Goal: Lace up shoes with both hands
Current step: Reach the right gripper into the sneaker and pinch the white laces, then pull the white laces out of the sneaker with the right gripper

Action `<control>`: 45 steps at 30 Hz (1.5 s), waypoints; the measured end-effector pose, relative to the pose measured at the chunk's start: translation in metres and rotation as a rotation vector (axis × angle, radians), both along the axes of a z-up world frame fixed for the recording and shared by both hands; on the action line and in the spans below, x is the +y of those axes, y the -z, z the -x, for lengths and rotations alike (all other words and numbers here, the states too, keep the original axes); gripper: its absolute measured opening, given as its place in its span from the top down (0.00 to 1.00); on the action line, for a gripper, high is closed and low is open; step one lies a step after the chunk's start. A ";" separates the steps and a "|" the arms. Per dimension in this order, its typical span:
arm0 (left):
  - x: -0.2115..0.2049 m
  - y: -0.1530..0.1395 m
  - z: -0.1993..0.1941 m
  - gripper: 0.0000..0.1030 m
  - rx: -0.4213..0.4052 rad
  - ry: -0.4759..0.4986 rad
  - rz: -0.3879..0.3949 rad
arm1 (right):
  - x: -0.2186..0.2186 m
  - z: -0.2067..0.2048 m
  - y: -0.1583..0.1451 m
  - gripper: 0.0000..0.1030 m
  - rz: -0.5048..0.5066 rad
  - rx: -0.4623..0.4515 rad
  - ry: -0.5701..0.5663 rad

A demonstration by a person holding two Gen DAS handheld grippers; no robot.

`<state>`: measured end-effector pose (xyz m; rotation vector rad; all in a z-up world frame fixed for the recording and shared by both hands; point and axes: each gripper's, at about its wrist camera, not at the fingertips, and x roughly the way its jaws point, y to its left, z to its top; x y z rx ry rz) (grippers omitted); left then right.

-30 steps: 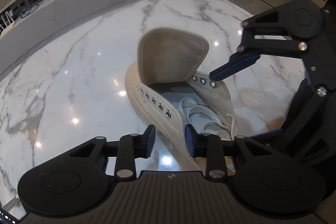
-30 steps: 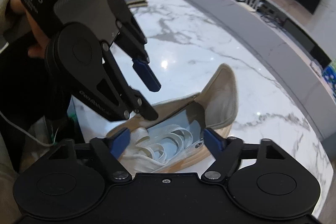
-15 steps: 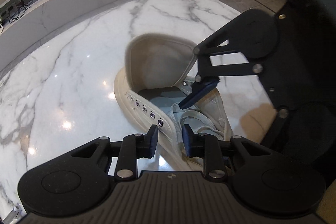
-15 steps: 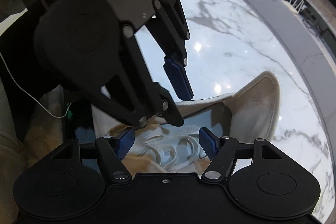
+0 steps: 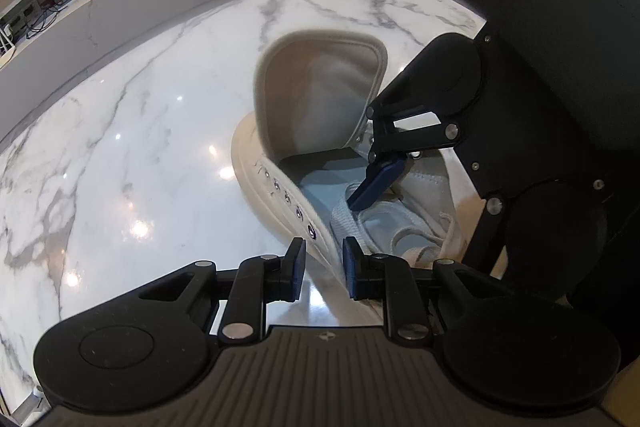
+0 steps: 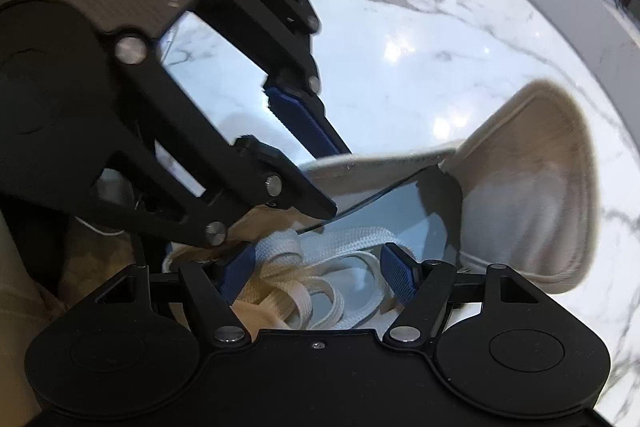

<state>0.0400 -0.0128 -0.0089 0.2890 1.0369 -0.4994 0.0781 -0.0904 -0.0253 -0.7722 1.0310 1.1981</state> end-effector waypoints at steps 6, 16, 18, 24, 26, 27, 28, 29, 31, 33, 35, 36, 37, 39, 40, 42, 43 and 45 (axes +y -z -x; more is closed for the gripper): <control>0.001 0.002 -0.006 0.81 -0.001 -0.002 0.002 | -0.004 0.003 0.000 0.36 -0.003 -0.015 0.012; 0.002 0.002 -0.008 0.80 -0.005 -0.025 -0.003 | -0.022 0.019 -0.003 0.93 -0.023 -0.183 0.004; 0.003 0.002 -0.008 0.80 -0.004 -0.030 -0.002 | -0.026 0.022 -0.004 0.94 -0.028 -0.221 0.003; 0.006 0.000 -0.003 0.80 -0.004 -0.042 0.001 | -0.032 0.023 -0.010 0.98 -0.060 -0.227 0.032; 0.007 -0.001 0.000 0.80 -0.004 -0.050 0.008 | -0.027 0.027 -0.012 0.98 -0.072 -0.235 0.043; 0.008 -0.001 0.002 0.80 -0.004 -0.055 0.014 | -0.025 0.029 -0.014 0.98 -0.075 -0.234 0.046; 0.010 -0.001 0.002 0.80 -0.004 -0.061 0.020 | -0.026 0.032 -0.019 0.98 -0.083 -0.229 0.051; 0.011 -0.001 0.003 0.79 -0.004 -0.066 0.024 | -0.028 0.034 -0.025 0.98 -0.092 -0.229 0.056; 0.013 -0.002 0.004 0.79 -0.002 -0.069 0.027 | -0.029 0.035 -0.032 0.98 -0.105 -0.233 0.069; 0.012 -0.002 0.003 0.79 -0.002 -0.071 0.029 | -0.031 0.035 -0.037 0.98 -0.121 -0.234 0.084; 0.011 -0.002 0.003 0.79 -0.002 -0.073 0.028 | -0.035 0.036 -0.044 0.98 -0.132 -0.236 0.096; 0.011 -0.003 0.004 0.79 -0.002 -0.074 0.028 | -0.036 0.037 -0.047 0.98 -0.136 -0.240 0.101; 0.011 -0.003 0.004 0.79 -0.002 -0.076 0.028 | -0.039 0.039 -0.051 0.98 -0.139 -0.249 0.107; 0.012 -0.003 0.005 0.79 -0.003 -0.080 0.028 | -0.045 0.042 -0.060 0.98 -0.145 -0.259 0.122; 0.012 -0.003 0.005 0.79 -0.003 -0.081 0.027 | -0.046 0.042 -0.062 0.98 -0.146 -0.263 0.127; 0.011 -0.003 0.005 0.79 -0.004 -0.081 0.026 | -0.050 0.044 -0.066 0.98 -0.133 -0.275 0.135; 0.011 -0.003 0.005 0.79 -0.005 -0.081 0.024 | -0.054 0.044 -0.068 0.98 -0.115 -0.298 0.150; 0.010 -0.003 0.005 0.79 -0.007 -0.079 0.022 | -0.062 0.044 -0.070 0.98 -0.093 -0.314 0.180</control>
